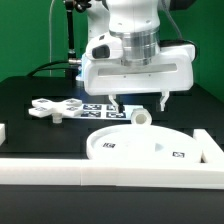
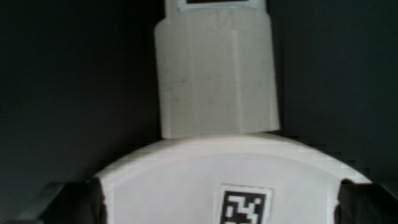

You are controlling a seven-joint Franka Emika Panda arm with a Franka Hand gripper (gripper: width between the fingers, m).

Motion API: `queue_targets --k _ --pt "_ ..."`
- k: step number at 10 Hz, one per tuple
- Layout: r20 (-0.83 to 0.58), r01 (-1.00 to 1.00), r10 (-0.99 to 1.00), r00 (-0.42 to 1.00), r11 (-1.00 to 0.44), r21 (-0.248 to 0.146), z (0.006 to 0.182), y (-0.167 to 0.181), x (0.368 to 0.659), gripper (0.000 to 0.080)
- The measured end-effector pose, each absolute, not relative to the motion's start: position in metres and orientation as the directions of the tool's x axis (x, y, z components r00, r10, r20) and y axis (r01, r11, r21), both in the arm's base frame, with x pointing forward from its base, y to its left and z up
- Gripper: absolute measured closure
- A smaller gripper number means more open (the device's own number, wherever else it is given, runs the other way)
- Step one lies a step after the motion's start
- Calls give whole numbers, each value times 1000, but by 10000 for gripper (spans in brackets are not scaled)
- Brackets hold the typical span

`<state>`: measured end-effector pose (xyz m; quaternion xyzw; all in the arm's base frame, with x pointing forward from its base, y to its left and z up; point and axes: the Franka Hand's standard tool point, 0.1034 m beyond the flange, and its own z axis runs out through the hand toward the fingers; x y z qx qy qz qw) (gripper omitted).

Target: Assemble round table

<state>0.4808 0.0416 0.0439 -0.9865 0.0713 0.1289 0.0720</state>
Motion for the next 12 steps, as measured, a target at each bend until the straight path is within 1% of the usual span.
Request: queue_targets --k 2,3,4,6,8,9,10,12 --pt "-400 -164 -100 911 -978 -128 39 44 475 150" --pt "-427 -160 -92 900 -979 -127 35 47 477 150" --pt "-508 -160 -73 859 -979 -130 34 51 469 150" --pt "-607 -164 -48 793 -977 -137 29 53 469 150" --pt "-732 -171 -14 681 -975 -141 26 51 463 150" --pt "-774 -171 6 633 -974 -148 23 49 463 150" --pt "-784 -163 27 620 -973 -162 18 47 465 150" --pt "-768 -145 50 639 -972 -184 14 44 466 150"
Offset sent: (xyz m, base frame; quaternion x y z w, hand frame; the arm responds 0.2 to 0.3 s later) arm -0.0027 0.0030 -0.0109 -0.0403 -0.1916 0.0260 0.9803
